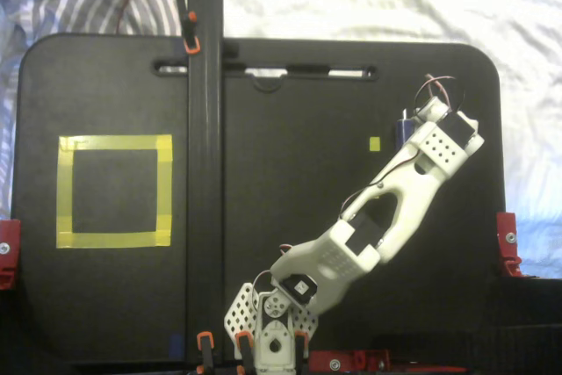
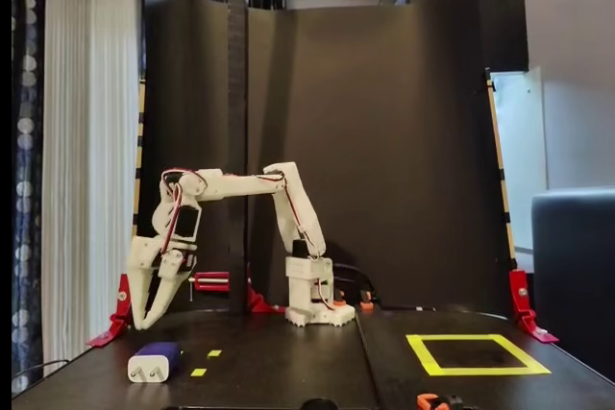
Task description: Grasp a block and put it in the designated area.
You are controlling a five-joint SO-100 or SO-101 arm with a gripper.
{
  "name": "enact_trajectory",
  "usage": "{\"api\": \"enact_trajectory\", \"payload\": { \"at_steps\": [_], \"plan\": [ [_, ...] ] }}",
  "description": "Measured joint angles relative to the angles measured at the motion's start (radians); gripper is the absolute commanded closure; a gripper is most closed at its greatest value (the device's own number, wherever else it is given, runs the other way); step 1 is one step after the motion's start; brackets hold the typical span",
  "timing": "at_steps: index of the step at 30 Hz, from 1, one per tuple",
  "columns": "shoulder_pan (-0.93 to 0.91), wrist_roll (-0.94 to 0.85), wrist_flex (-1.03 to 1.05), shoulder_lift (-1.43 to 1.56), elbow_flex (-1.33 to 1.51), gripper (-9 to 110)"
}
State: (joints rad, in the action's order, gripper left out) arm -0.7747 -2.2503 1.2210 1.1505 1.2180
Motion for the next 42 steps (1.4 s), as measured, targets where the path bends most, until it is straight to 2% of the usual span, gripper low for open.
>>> {"api": "enact_trajectory", "payload": {
  "at_steps": [4, 6, 8, 12, 28, 42],
  "plan": [
    [-0.005, -0.003, -0.021, -0.021, 0.0, 100],
    [-0.006, -0.003, -0.029, -0.023, 0.0, 91],
    [-0.006, -0.003, -0.031, -0.025, 0.0, 75],
    [-0.006, -0.008, -0.037, -0.025, 0.0, 64],
    [-0.006, -0.023, -0.037, -0.064, 0.0, 63],
    [-0.011, -0.04, -0.127, -0.167, 0.0, 63]
  ]
}}
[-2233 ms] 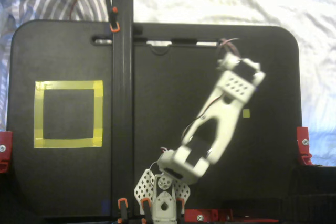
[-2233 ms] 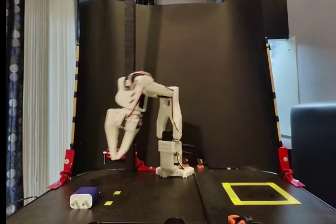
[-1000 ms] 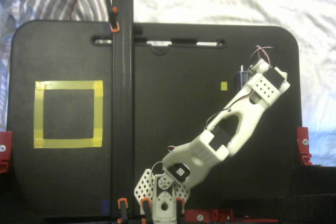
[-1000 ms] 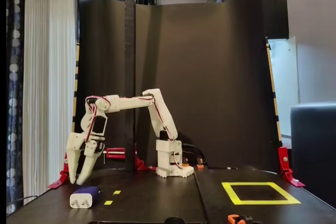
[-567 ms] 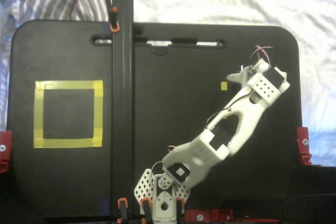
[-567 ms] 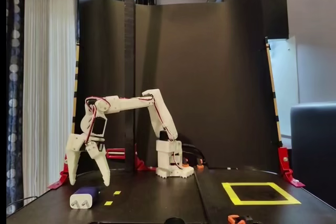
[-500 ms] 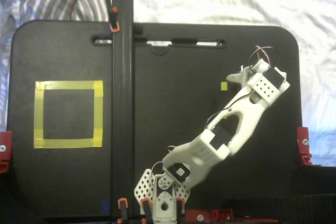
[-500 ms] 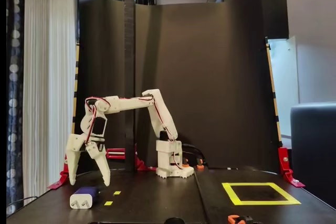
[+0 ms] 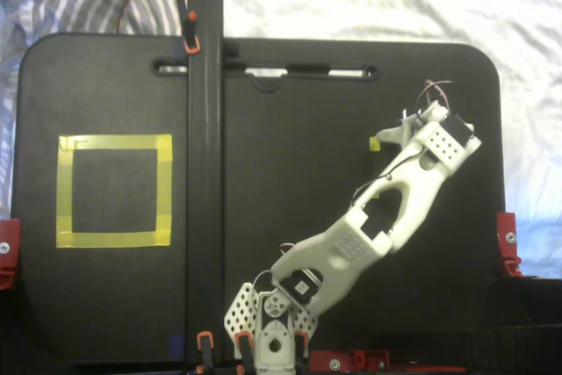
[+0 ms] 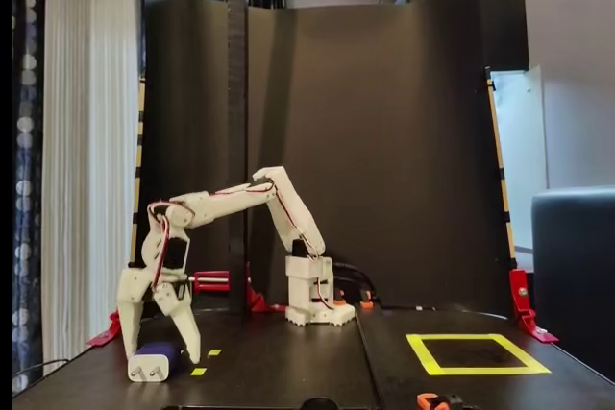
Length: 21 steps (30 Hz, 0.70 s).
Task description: Grasp a block and put it in the designated area.
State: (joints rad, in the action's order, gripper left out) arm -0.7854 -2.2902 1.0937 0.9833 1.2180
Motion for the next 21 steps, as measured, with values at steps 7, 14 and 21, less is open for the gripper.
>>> {"api": "enact_trajectory", "payload": {
  "at_steps": [7, 14, 21],
  "plan": [
    [0.0, -0.009, -0.005, -0.011, 0.0, 72],
    [0.002, -0.009, -0.006, -0.014, 0.0, 78],
    [0.002, -0.009, -0.005, -0.02, -0.005, 78]
  ]
}}
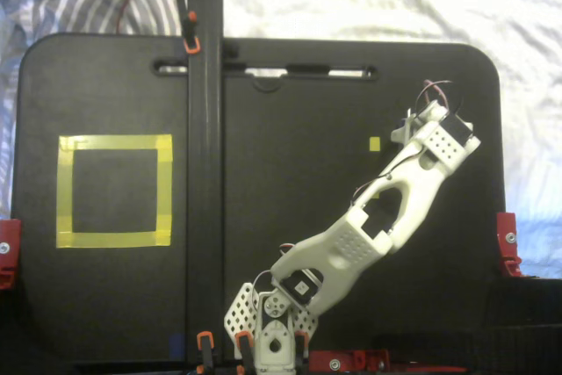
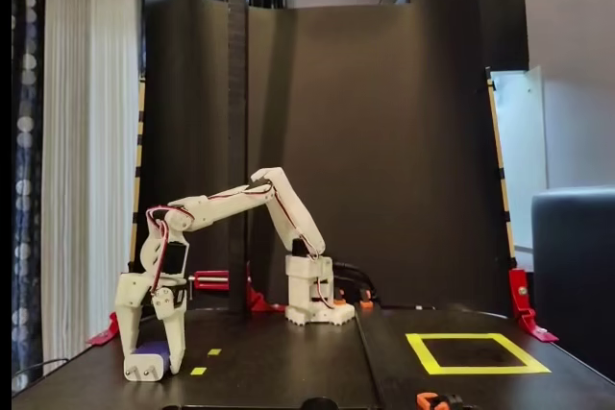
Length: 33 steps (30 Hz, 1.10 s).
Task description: Grasp a block and put it in the designated area.
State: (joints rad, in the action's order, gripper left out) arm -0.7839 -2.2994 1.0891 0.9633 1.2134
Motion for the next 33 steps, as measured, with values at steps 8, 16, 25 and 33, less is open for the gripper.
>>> {"api": "enact_trajectory", "payload": {
  "at_steps": [8, 16, 25, 33],
  "plan": [
    [0.003, 0.0, 0.014, 0.005, -0.002, 78],
    [0.049, 0.025, 0.121, 0.104, -0.002, 78],
    [0.094, 0.061, 0.21, 0.207, 0.0, 78],
    [0.146, 0.124, 0.256, 0.25, 0.0, 78]
  ]
}}
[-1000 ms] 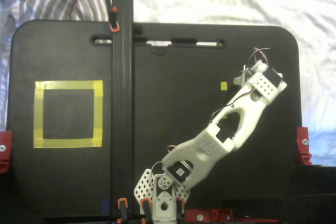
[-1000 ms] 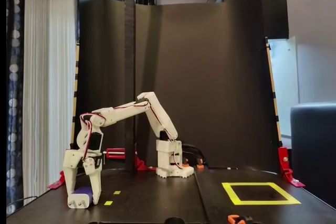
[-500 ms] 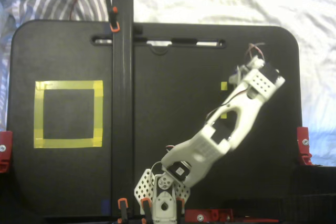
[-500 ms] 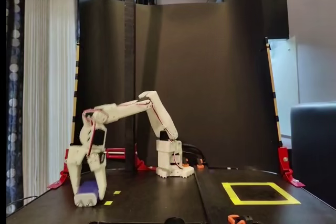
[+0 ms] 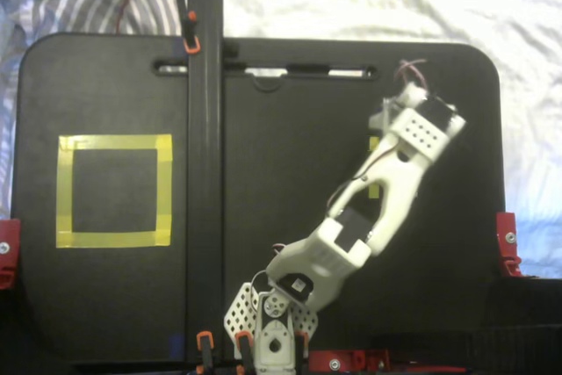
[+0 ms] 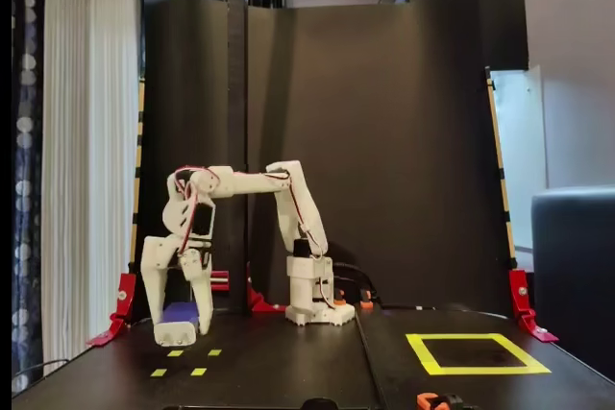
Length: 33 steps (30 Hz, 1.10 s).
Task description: Grasp a block and put it in the designated area.
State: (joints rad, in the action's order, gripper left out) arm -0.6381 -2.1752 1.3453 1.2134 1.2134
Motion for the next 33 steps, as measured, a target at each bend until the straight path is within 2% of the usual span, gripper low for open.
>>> {"api": "enact_trajectory", "payload": {
  "at_steps": [13, 20, 33],
  "plan": [
    [0.213, 0.259, 0.12, 0.069, 0.0, 78],
    [0.382, 0.426, 0.196, 0.109, 0.0, 78],
    [0.727, 0.724, 0.206, 0.218, 0.141, 78]
  ]
}}
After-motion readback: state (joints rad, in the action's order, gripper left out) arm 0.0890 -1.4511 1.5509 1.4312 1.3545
